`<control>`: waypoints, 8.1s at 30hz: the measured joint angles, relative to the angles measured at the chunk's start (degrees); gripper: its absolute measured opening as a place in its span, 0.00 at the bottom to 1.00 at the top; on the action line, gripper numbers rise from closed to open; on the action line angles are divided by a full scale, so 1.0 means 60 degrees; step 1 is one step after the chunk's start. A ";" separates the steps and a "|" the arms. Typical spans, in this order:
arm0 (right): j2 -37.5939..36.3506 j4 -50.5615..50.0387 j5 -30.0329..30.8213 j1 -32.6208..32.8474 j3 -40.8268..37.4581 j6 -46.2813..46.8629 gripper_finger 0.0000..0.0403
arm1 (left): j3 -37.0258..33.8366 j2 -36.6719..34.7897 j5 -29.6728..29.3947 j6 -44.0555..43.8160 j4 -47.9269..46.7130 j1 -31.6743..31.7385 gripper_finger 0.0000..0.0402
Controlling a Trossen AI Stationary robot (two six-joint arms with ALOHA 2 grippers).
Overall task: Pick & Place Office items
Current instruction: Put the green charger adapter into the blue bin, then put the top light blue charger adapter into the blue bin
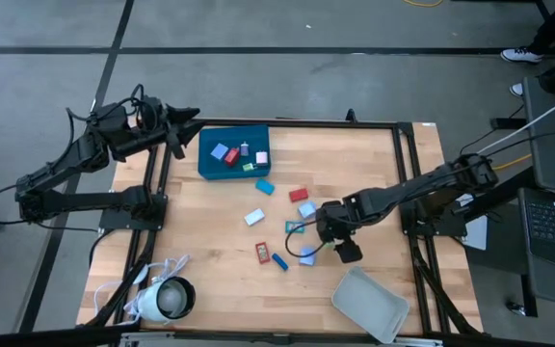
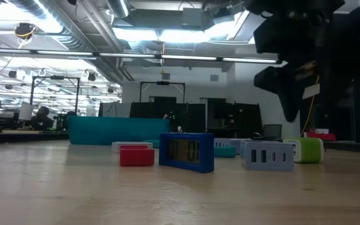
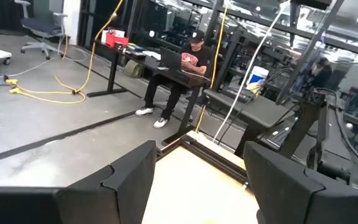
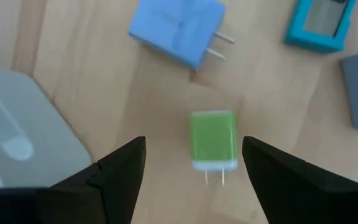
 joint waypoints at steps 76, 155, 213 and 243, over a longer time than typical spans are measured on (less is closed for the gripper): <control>0.2217 0.2367 -0.0269 -0.4346 0.3167 0.2036 0.36 | 0.0000 0.0058 0.0387 0.0069 -0.0117 0.0003 0.60; 0.3454 -0.3421 -0.0570 -0.3831 0.4724 -0.4298 0.64 | 0.0000 0.0070 0.0832 0.0167 -0.0157 0.0003 0.60; 0.4372 -0.1105 -0.0746 -0.3003 0.3603 -0.4714 0.74 | 0.0000 0.0481 0.0384 0.0331 -0.0415 0.0003 0.60; 0.4390 -0.1140 -0.1317 -0.3200 0.6251 -0.2464 0.51 | 0.0000 0.0938 0.0460 0.0333 0.0703 0.0003 0.60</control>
